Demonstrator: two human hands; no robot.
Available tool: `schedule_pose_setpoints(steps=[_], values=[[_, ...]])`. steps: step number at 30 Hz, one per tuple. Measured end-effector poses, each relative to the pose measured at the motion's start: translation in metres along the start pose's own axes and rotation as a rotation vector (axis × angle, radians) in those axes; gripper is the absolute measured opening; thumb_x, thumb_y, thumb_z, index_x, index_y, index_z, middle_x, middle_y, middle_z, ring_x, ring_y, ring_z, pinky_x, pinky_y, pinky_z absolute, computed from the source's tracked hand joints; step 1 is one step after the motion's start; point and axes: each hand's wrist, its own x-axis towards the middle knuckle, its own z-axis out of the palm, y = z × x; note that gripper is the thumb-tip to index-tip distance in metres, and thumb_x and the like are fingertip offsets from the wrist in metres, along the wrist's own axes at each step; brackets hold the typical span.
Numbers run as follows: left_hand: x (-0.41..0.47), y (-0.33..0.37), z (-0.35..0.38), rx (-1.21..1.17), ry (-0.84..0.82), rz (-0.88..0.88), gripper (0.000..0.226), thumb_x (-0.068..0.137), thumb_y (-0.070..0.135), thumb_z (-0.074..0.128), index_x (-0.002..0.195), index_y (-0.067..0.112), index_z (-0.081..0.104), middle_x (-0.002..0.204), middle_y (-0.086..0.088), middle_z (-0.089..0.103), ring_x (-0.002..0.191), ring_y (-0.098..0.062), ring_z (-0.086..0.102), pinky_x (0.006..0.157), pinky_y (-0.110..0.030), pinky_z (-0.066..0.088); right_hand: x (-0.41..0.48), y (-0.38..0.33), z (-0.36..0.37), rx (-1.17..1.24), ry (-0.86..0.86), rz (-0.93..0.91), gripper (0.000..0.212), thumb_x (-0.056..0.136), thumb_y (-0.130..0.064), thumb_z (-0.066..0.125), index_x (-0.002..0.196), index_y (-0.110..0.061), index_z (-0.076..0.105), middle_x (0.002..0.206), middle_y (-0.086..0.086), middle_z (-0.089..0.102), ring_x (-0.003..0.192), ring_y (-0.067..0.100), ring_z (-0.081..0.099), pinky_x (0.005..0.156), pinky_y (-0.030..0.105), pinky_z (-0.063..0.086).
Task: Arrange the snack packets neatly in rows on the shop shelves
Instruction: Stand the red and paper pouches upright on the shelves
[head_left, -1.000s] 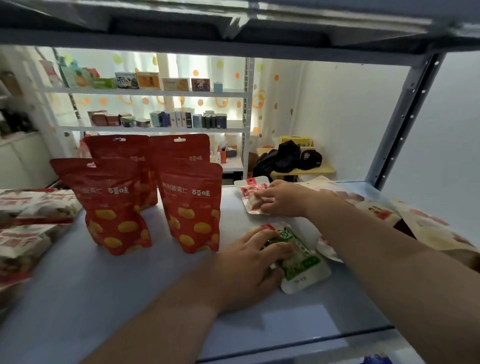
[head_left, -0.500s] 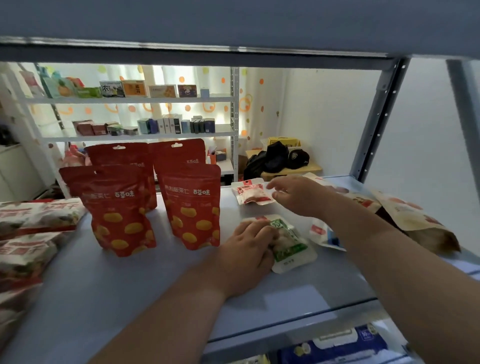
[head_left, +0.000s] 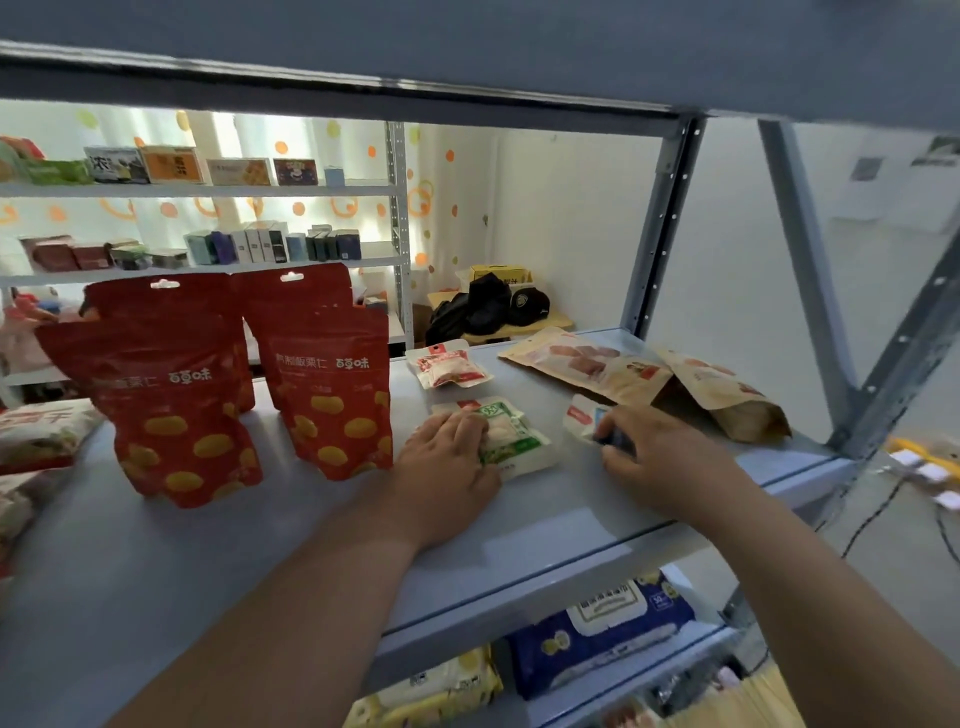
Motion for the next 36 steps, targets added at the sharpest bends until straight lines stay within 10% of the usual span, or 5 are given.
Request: schedule_pose_setpoints(steps=[10, 27, 36], values=[[0.001, -0.003, 0.005, -0.001, -0.014, -0.015, 0.048, 0.096, 0.041, 0.036, 0.141, 0.024, 0.031, 0.157, -0.002, 0.020, 0.147, -0.022, 0.013, 0.119, -0.041, 0.019, -0.027, -0.014, 0.004, -0.002, -0.060, 0.011, 0.036, 0.083, -0.060, 0.058, 0.115, -0.043, 0.057, 0.126, -0.012, 0.053, 0.108, 0.011, 0.049, 0.089, 0.034, 0.046], [-0.004, 0.002, -0.004, -0.177, 0.073, -0.026, 0.048, 0.100, 0.027, 0.037, 0.148, 0.027, 0.035, 0.153, -0.001, 0.034, 0.143, -0.020, 0.022, 0.115, -0.035, 0.020, -0.055, -0.068, 0.035, 0.106, 0.104, -0.034, 0.058, 0.076, -0.068, 0.045, 0.127, -0.042, 0.054, 0.128, -0.013, 0.049, 0.105, 0.004, 0.047, 0.078, 0.021, 0.040], [0.001, -0.003, 0.004, -0.019, 0.023, -0.018, 0.048, 0.094, 0.050, 0.039, 0.140, 0.038, 0.042, 0.155, -0.004, 0.032, 0.145, -0.027, 0.021, 0.117, -0.045, 0.024, -0.069, -0.073, 0.030, -0.010, 0.018, -0.013, 0.073, 0.083, -0.067, 0.019, 0.149, -0.040, 0.033, 0.156, -0.008, 0.033, 0.139, 0.011, 0.031, 0.107, 0.033, 0.033]])
